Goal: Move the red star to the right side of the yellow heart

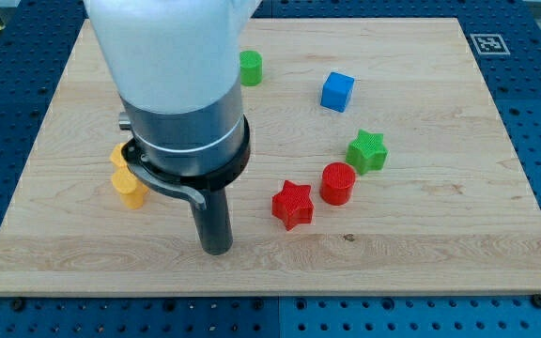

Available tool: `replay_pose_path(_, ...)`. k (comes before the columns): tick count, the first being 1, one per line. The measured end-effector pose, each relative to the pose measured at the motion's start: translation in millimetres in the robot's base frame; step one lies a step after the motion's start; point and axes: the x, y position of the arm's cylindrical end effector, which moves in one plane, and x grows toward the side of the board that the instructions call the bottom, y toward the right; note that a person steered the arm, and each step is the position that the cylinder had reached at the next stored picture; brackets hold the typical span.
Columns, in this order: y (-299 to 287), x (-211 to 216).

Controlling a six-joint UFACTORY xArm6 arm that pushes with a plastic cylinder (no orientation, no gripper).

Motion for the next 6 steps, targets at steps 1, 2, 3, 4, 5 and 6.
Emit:
replay_pose_path(1,11,0)
replay_pose_path(2,32,-4)
replay_pose_path(3,63,-6)
replay_pose_path(4,77,-21)
replay_pose_path(5,77,-33)
replay_pose_path(6,76,-33)
